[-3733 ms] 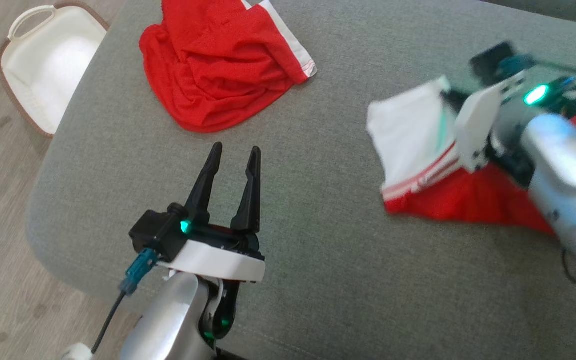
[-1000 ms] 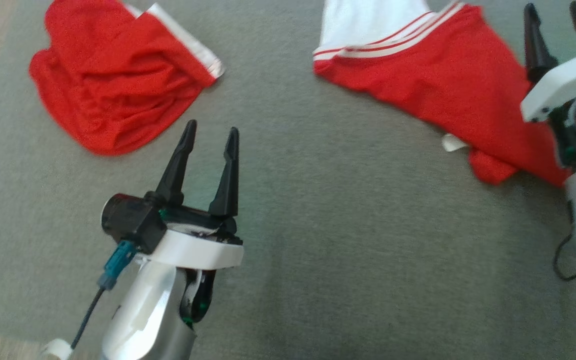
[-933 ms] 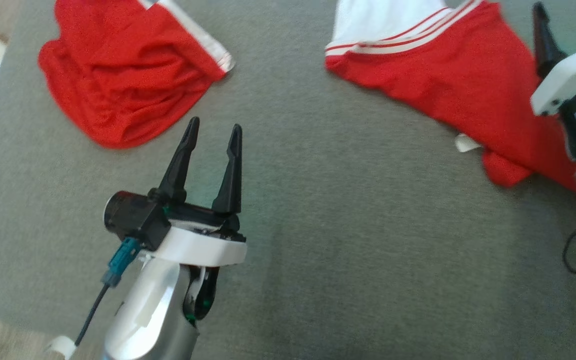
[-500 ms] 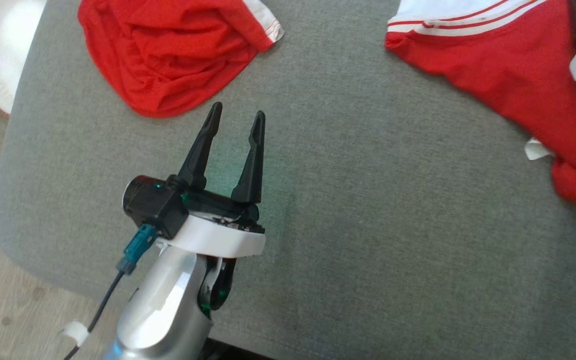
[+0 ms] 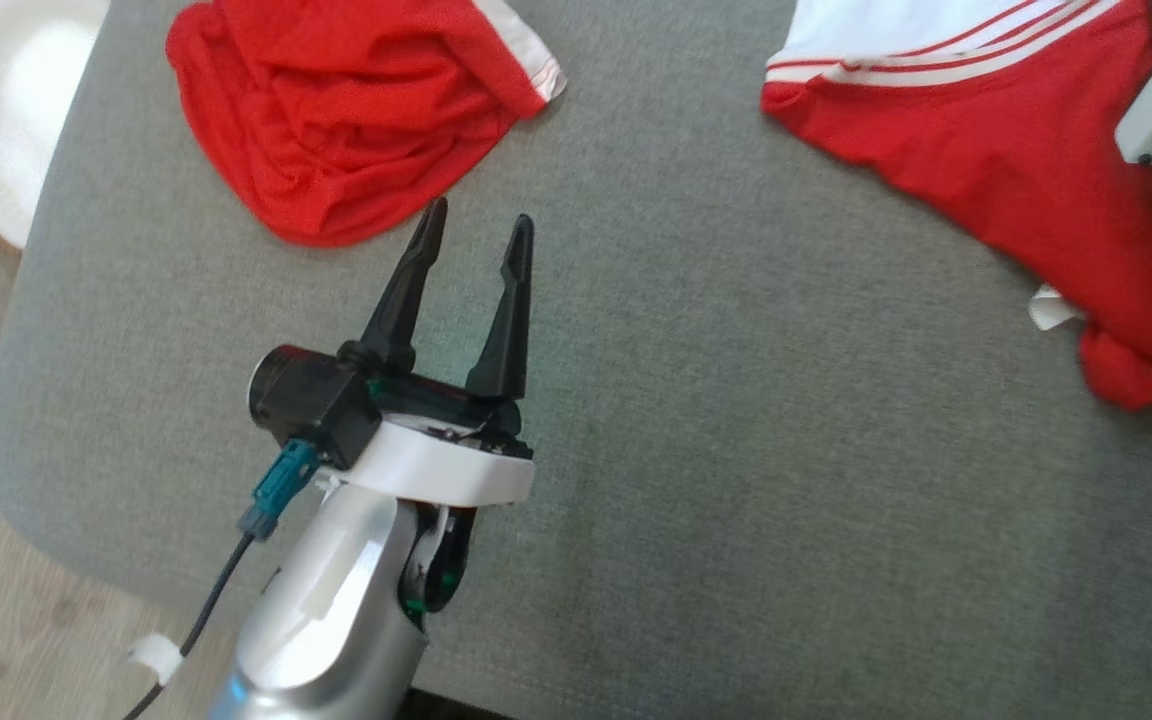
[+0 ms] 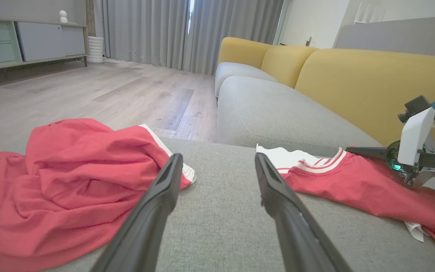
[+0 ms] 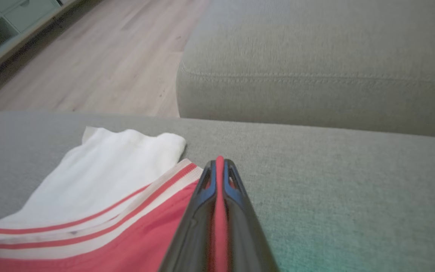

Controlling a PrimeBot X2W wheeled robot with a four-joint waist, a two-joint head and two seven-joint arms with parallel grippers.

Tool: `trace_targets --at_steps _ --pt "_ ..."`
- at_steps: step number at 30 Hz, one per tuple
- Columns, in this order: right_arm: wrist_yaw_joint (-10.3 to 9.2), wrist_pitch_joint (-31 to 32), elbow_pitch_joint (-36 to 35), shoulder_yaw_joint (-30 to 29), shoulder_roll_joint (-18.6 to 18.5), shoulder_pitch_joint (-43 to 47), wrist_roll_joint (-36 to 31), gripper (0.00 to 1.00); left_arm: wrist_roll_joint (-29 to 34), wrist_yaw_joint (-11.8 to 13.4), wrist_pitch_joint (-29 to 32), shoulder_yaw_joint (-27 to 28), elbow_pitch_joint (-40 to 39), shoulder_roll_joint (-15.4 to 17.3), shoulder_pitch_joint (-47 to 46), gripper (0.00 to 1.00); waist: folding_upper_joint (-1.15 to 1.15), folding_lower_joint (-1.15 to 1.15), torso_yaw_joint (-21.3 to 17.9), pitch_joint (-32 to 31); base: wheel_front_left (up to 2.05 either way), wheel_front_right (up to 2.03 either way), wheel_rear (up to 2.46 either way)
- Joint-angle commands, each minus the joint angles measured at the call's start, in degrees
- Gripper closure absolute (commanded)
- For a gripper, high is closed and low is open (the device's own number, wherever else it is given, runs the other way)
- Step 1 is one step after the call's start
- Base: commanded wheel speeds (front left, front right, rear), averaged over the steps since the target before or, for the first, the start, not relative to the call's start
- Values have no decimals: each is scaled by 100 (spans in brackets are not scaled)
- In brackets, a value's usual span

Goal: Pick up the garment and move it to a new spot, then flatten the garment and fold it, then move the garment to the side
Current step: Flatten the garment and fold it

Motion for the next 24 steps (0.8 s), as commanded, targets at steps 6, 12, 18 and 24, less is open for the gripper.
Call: trace_targets --at_steps 6,12,18,24 --pt "-4 -684 -289 354 320 450 308 100 156 11 -29 470 -45 71 204 0 0 0 -360 -732 0 0 0" --pt "-4 -1086 -933 1027 608 1094 595 100 305 -14 -29 785 52 71 569 0 0 0 -631 -1430 0 0 0" --pt "-4 -1188 -1690 1501 870 1738 835 100 400 -38 -29 1084 72 71 908 0 0 0 -774 -1883 0 0 0" --pt "-4 -1113 -2504 1922 1282 2597 759 100 512 -75 -29 1359 59 71 1187 0 0 0 -826 -2224 0 0 0"
